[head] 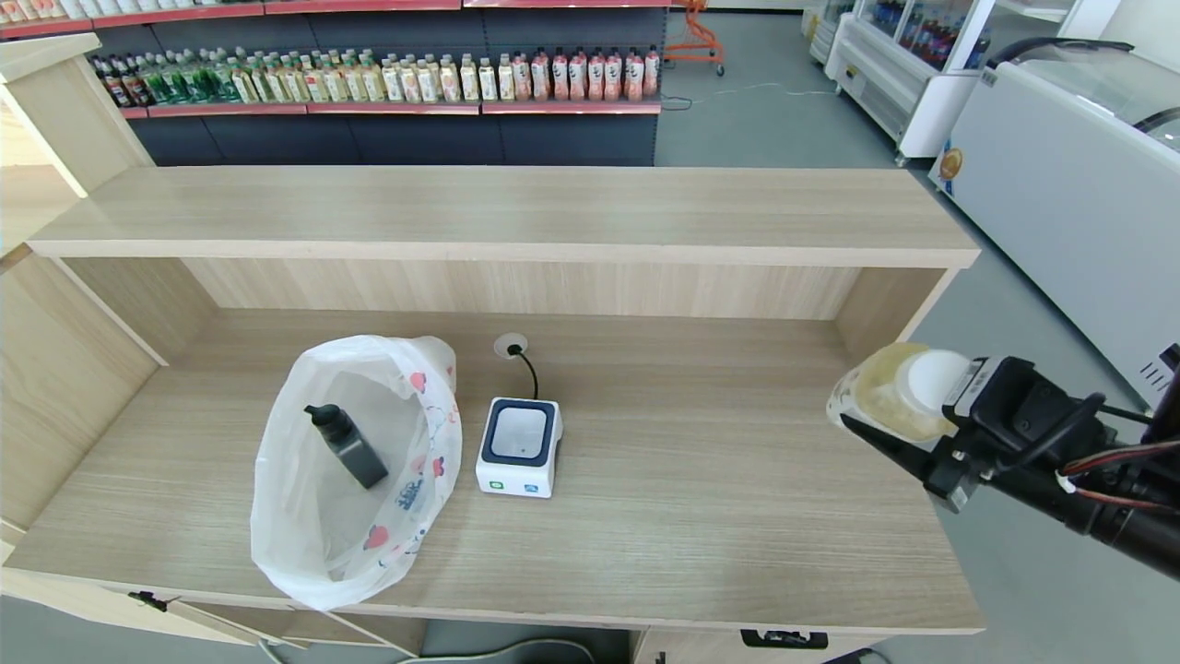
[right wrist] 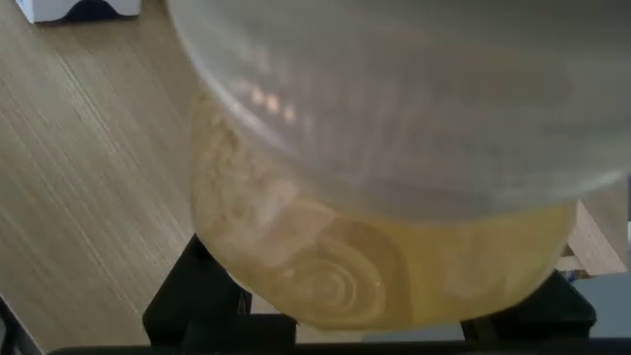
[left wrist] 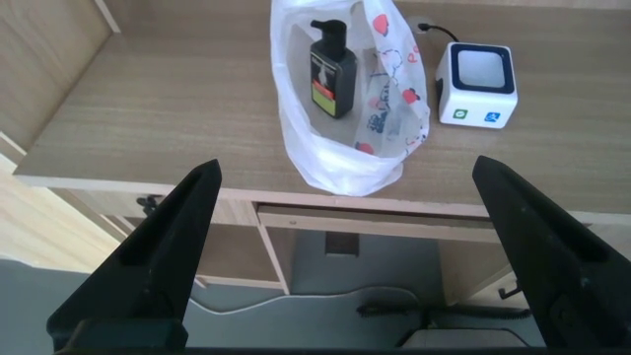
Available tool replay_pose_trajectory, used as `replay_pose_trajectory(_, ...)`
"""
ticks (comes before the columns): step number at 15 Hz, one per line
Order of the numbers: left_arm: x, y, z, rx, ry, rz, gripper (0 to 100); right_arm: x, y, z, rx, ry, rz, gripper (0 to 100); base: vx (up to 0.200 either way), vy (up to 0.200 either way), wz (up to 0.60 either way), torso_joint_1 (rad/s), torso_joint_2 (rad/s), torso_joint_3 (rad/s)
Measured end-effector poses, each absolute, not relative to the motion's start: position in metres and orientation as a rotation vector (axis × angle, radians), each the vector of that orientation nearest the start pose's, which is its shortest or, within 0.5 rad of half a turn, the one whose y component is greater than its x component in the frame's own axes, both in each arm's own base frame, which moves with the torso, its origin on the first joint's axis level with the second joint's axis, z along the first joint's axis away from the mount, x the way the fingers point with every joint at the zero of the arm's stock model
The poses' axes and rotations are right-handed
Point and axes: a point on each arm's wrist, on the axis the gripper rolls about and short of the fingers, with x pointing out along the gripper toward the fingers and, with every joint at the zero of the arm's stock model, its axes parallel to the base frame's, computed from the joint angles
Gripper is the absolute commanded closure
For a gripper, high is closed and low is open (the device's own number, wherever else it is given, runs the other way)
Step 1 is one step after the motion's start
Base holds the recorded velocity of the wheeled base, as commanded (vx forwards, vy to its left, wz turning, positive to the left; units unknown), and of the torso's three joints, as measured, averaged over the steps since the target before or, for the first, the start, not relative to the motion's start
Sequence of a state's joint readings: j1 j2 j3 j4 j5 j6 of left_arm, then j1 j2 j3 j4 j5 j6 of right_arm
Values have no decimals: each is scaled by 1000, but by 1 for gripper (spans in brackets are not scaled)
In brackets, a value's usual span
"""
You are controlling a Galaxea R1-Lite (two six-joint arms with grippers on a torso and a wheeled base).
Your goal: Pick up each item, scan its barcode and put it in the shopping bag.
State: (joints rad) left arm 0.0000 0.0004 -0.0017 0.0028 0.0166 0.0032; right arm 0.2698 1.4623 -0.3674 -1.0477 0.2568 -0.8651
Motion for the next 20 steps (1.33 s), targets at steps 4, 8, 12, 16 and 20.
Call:
replay_pose_trajectory(4,-23,0,76,3,2,17,0,216,65,173,-887,-289,465,100,0,0,0,0,0,0)
replay_pose_trajectory(8,-23,0,76,4,2,17,0,222,67,167,-888,-278,472,100,0,0,0,0,0,0)
replay_pose_trajectory(12,-23,0,76,3,2,17,0,223,67,164,-883,-266,483,100,0,200,0,1,-1,1)
replay_pose_trajectory(16,-23,0,76,3,2,17,0,227,69,168,-873,-301,517,100,0,200,0,5,2,0)
replay_pose_trajectory(20,-23,0,76,3,2,17,0,239,74,167,-822,-315,584,100,0,200,0,0,6,1)
